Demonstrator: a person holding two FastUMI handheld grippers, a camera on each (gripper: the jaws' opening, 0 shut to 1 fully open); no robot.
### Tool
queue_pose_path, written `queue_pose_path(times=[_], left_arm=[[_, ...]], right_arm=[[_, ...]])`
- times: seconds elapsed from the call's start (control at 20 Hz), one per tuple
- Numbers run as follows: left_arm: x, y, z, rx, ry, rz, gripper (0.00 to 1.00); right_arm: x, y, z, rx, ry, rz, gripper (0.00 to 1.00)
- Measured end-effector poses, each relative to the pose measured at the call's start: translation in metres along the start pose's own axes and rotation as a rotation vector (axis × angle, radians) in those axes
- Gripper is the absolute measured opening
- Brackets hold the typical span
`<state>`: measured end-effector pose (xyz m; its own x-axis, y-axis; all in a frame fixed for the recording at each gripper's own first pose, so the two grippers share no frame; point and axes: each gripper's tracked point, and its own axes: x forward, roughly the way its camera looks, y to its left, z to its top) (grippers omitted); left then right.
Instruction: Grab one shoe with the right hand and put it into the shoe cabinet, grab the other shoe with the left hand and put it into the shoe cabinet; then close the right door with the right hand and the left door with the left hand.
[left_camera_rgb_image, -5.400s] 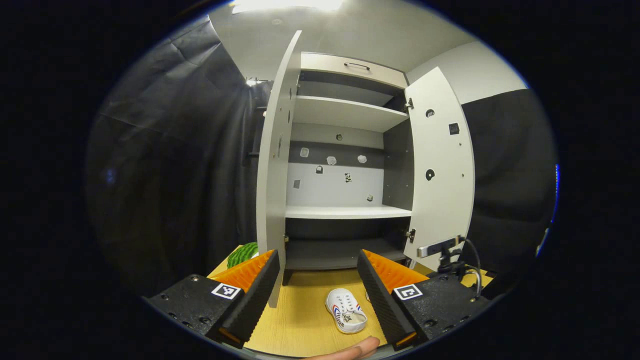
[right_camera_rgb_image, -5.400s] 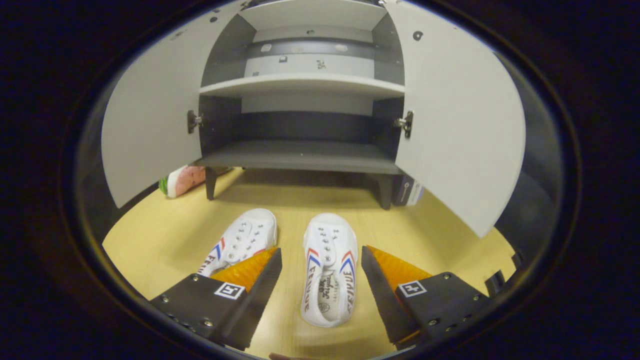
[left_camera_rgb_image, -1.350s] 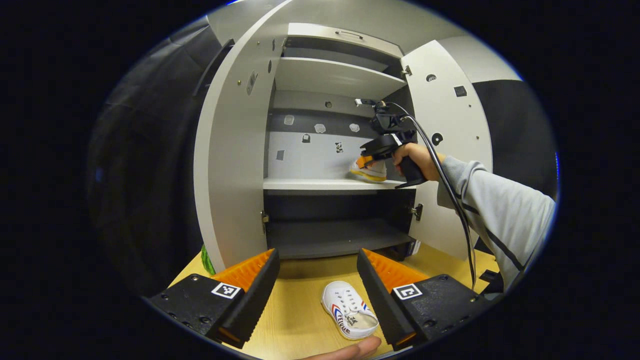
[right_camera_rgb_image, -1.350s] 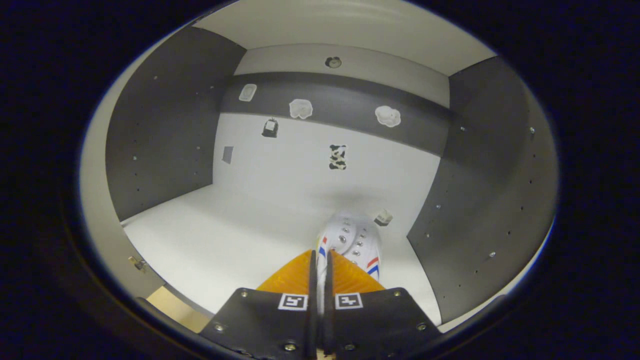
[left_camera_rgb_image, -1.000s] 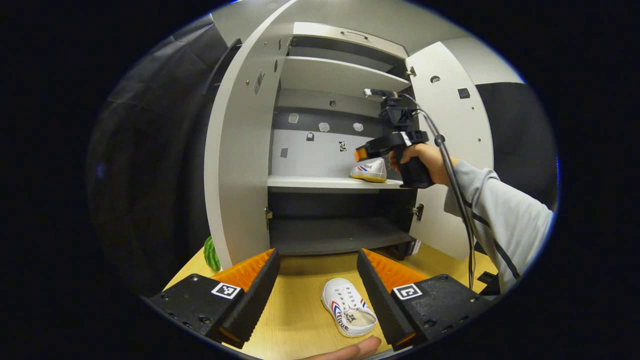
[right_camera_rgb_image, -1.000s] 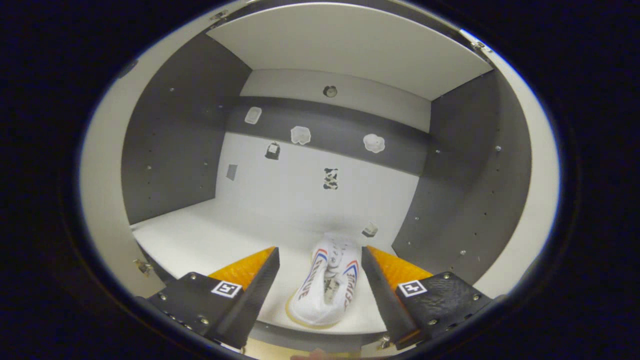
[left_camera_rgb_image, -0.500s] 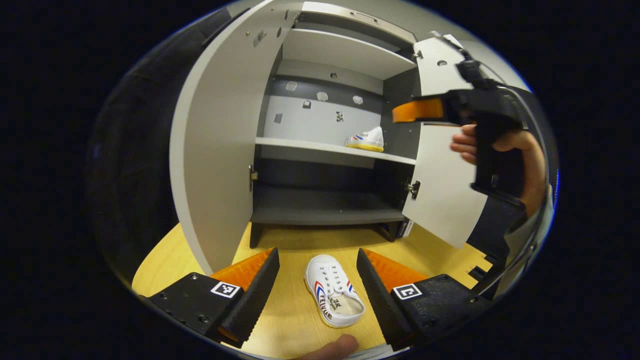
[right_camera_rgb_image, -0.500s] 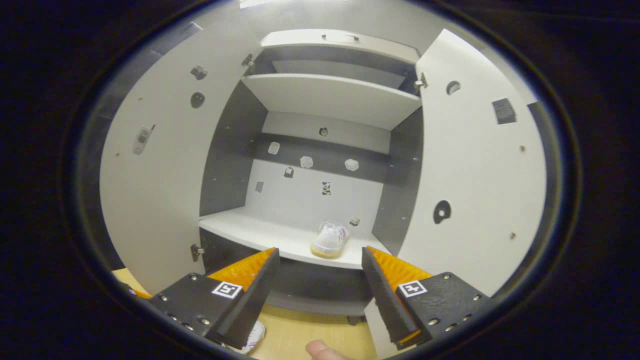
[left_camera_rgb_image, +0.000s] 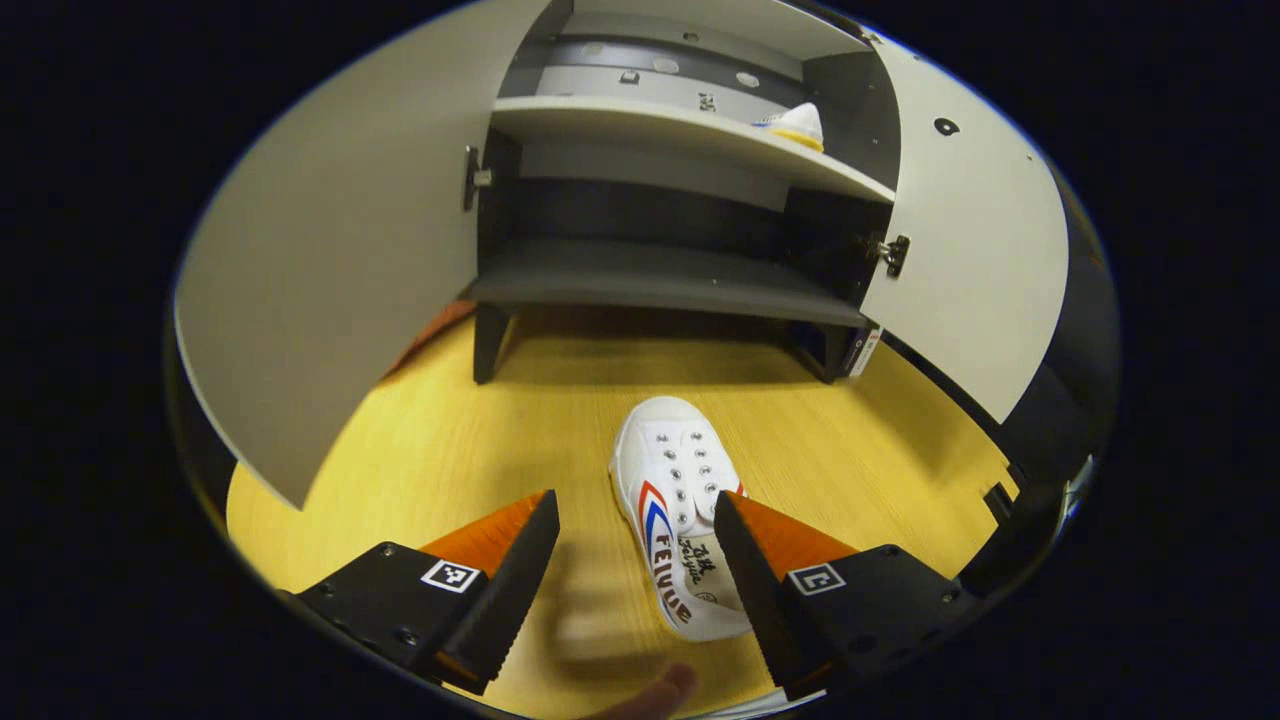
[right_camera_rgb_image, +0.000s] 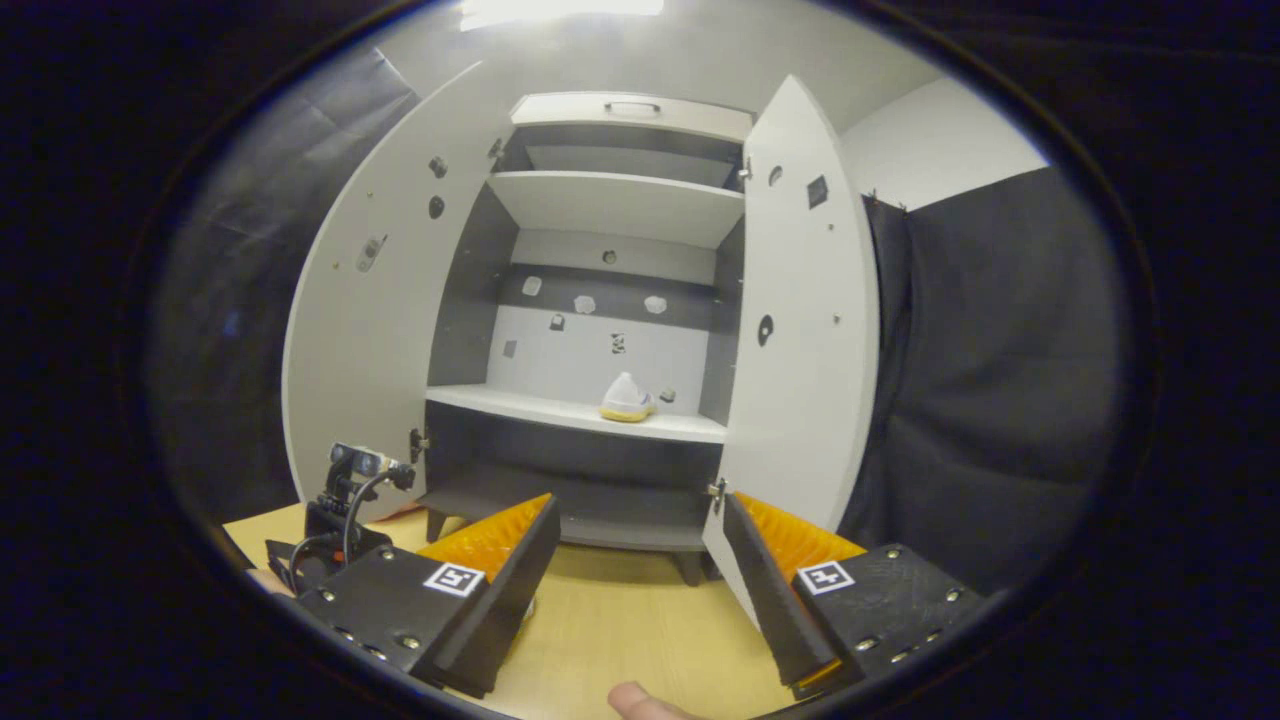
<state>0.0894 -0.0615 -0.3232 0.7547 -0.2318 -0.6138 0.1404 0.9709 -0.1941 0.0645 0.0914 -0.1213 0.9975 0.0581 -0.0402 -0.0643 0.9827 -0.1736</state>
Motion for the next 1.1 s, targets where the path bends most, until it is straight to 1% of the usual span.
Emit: queue_pose_path(times=[0.1, 0.2, 0.25, 0.3, 0.4, 0.45, 0.5, 0.55, 0.6, 0.65, 0.7, 0.8, 0.85, 0.95, 1.1], left_arm=[[0.010, 0.000, -0.007, -0.014, 0.032, 0.001, 0.96], [0.016, 0.000, -0.014, -0.002, 0.057, 0.001, 0.96], [0.018, 0.003, -0.015, 0.013, 0.058, 0.014, 0.96], [0.020, 0.004, -0.019, 0.019, 0.070, 0.024, 0.96], [0.025, -0.004, -0.024, 0.022, 0.079, -0.008, 0.86], [0.029, -0.007, -0.026, 0.016, 0.077, -0.018, 0.75], [0.034, -0.005, -0.030, 0.015, 0.083, -0.011, 0.72], [0.041, -0.008, -0.035, 0.013, 0.108, -0.036, 0.70], [0.045, -0.011, -0.026, -0.010, 0.065, -0.047, 0.59], [0.045, -0.010, -0.028, -0.009, 0.068, -0.051, 0.43], [0.034, -0.005, -0.031, -0.007, 0.058, -0.050, 0.41], [0.037, -0.003, -0.022, -0.004, 0.021, -0.037, 0.29], [0.037, 0.000, -0.025, 0.008, 0.022, -0.022, 0.17], [0.035, -0.001, -0.021, 0.025, -0.003, 0.007, 0.06], [0.020, -0.005, -0.015, 0.063, -0.024, 0.015, 0.02]], right_arm=[[-0.005, -0.010, -0.015, 0.026, 0.000, -0.025, 0.98], [-0.011, -0.004, -0.027, 0.069, 0.012, 0.012, 0.98], [-0.012, 0.001, -0.027, 0.085, 0.015, 0.045, 0.98], [-0.014, 0.002, -0.024, 0.096, 0.008, 0.061, 0.98], [-0.013, -0.003, -0.014, 0.107, -0.027, 0.068, 0.99], [-0.013, -0.004, -0.015, 0.113, -0.032, 0.067, 0.99], [-0.014, -0.005, -0.015, 0.116, -0.030, 0.067, 0.98], [-0.013, -0.006, -0.015, 0.123, -0.027, 0.072, 0.98], [-0.015, -0.003, -0.016, 0.136, -0.021, 0.095, 0.98], [-0.016, 0.002, -0.016, 0.151, -0.017, 0.125, 0.98], [-0.017, 0.003, -0.016, 0.167, -0.009, 0.147, 0.99], [-0.014, -0.003, -0.016, 0.184, -0.008, 0.150, 0.98], [-0.012, -0.008, -0.017, 0.183, -0.009, 0.136, 0.98], [-0.008, -0.019, -0.021, 0.174, 0.000, 0.098, 0.98], [-0.005, -0.023, -0.028, 0.156, 0.021, 0.076, 0.98]])
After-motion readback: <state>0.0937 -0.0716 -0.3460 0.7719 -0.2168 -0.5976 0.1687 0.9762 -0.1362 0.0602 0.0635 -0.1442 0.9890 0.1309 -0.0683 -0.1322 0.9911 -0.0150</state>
